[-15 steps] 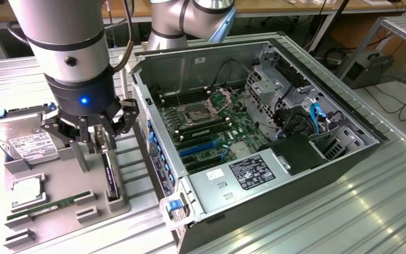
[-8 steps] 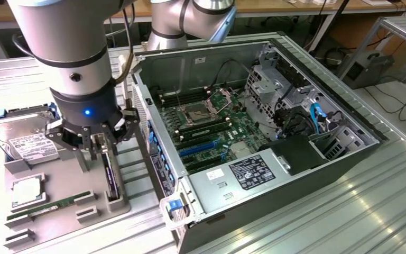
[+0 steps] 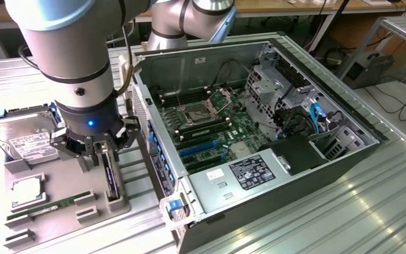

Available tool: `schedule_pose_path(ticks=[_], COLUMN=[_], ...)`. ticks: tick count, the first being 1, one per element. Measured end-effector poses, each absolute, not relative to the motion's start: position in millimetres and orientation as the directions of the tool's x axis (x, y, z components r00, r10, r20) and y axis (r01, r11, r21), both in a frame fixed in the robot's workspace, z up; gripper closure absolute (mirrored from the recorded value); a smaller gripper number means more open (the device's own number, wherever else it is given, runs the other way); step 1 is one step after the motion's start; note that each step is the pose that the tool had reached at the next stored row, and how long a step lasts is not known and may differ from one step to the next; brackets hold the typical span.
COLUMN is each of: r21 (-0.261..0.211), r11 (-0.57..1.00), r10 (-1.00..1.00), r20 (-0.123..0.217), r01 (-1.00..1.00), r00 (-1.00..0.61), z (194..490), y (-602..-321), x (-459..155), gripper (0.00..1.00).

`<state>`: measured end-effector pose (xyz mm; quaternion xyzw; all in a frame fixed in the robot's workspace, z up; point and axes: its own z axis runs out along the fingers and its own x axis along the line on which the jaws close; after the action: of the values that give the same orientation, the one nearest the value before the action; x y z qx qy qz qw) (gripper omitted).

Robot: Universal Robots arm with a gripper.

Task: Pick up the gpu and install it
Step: 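Pick up the gpu and move the gpu toward the slot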

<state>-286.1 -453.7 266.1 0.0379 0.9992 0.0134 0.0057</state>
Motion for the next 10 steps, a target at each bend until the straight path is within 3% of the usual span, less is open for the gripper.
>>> schedule_pose_path(ticks=[10], r21=[0.035], r11=[0.997], r10=[0.076], r20=[-0.010], r01=[0.076], r00=[-0.997], z=[250.4], y=[-453.4], x=[-286.7], gripper=[0.58])
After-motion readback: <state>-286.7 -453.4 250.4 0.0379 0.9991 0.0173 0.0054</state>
